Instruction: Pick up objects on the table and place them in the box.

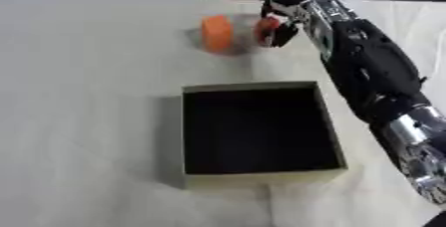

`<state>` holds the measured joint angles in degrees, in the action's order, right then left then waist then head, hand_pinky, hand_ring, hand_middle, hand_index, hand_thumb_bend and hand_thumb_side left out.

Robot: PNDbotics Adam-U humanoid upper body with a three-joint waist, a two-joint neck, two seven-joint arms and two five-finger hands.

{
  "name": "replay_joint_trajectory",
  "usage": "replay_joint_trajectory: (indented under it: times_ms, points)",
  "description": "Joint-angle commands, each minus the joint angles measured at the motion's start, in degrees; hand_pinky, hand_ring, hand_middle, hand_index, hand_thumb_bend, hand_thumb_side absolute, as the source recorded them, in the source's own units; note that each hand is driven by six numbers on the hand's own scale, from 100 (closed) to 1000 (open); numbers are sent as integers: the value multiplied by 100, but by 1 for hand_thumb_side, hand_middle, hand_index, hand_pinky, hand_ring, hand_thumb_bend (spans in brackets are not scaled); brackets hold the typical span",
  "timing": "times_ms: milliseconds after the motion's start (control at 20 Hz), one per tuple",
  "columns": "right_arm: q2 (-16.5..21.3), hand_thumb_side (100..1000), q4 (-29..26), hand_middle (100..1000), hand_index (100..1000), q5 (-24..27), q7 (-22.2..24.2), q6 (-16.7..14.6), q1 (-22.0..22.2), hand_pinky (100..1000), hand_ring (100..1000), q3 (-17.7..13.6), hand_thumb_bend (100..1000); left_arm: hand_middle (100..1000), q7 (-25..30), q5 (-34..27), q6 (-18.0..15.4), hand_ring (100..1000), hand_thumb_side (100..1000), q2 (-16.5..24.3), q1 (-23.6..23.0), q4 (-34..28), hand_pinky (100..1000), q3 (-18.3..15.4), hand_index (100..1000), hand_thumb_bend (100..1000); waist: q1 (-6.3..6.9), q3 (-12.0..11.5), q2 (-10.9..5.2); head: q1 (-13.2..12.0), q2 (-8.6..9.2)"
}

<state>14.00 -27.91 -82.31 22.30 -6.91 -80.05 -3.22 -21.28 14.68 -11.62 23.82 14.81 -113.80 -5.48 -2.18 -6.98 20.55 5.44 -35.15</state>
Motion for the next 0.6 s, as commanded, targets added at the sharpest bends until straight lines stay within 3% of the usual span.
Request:
replay_joint_trajectory:
  times_ms: [50, 250, 600]
  points:
    - [164, 258, -90, 616, 713, 6, 16, -49, -190, 842, 825, -33, 100, 648, 36, 48, -3, 568, 746, 178, 18, -79, 584, -14, 774, 100, 45, 23, -102, -18, 4]
    - [162, 225, -243, 521, 629, 187, -227, -236, -224, 790, 754, -15, 100, 648, 38, 47, 4, 569, 741, 172, 17, -79, 584, -19, 775, 100, 48, 62, -123, -28, -24]
    - [126, 227, -200, 480, 586, 660, -434, -411, -229, 750, 705, 67, 100, 648, 42, 31, 2, 571, 735, 176, 32, -79, 584, -31, 775, 100, 48, 97, -214, -37, -74]
